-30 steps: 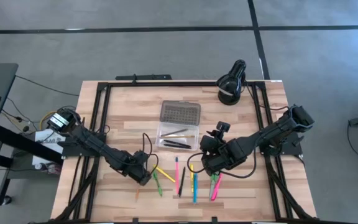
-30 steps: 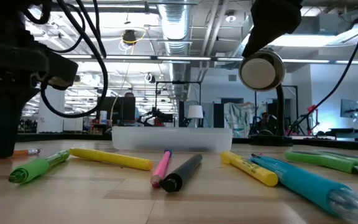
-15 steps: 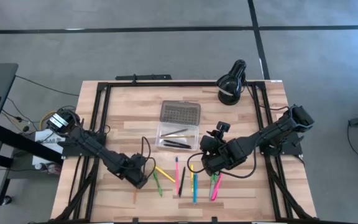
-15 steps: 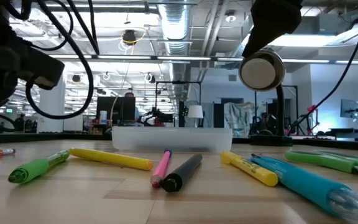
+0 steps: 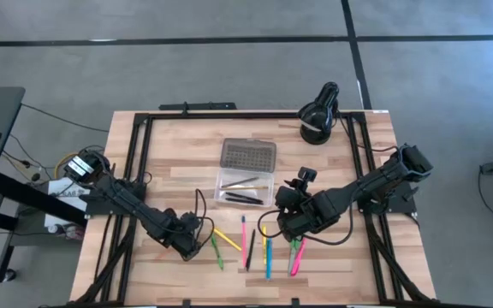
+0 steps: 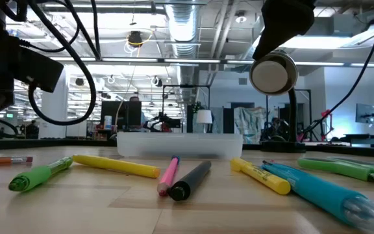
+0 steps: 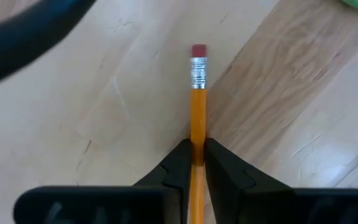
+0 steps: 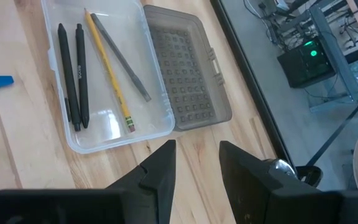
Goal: Pick & place school supplies into a supply box
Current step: Put the orange pencil into the transparent supply box
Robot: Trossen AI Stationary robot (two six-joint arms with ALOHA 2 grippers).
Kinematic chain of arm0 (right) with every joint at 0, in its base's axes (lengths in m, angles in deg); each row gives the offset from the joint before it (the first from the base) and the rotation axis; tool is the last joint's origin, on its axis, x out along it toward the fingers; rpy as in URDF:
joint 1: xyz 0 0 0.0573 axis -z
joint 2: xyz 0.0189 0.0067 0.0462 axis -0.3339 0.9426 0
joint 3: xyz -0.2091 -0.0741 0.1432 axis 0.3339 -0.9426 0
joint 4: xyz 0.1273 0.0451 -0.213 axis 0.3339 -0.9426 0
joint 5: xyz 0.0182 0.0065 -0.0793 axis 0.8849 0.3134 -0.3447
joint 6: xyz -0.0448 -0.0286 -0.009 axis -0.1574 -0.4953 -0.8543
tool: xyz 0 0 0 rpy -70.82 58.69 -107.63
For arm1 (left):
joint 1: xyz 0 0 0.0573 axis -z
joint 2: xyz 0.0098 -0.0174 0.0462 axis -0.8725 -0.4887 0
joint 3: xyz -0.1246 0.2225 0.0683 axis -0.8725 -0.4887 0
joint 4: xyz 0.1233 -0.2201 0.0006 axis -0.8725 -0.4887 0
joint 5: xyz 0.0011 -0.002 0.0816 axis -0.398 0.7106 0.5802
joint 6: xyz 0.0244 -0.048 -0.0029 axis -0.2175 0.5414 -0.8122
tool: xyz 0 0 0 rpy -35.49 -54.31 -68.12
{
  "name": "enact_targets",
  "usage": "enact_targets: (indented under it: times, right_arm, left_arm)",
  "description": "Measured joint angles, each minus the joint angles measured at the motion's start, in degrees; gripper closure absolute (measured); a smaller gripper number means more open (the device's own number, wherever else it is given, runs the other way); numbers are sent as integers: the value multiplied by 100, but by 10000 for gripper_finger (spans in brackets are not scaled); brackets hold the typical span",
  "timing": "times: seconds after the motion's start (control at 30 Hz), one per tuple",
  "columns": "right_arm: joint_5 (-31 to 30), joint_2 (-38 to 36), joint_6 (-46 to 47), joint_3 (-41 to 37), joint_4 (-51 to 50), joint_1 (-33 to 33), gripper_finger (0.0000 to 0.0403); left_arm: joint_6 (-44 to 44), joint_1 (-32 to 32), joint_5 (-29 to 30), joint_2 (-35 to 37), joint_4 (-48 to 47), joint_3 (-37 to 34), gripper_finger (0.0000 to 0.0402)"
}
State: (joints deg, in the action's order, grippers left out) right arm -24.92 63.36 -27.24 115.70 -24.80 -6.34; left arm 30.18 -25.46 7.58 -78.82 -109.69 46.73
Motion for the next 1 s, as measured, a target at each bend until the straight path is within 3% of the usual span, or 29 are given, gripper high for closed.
enact_targets:
  times: [0.23,0.67,1.0]
  right_arm:
    - [3,0,0,1,14,0,285]
    - [39,0,0,1,20,0,285]
    - [172,0,0,1,20,-97,285]
  left_arm:
    - [-433,-2,-27,-2,65,-2,360]
    - [-902,9,-255,-4,207,-4,286]
    - [-900,28,-263,0,252,-142,290]
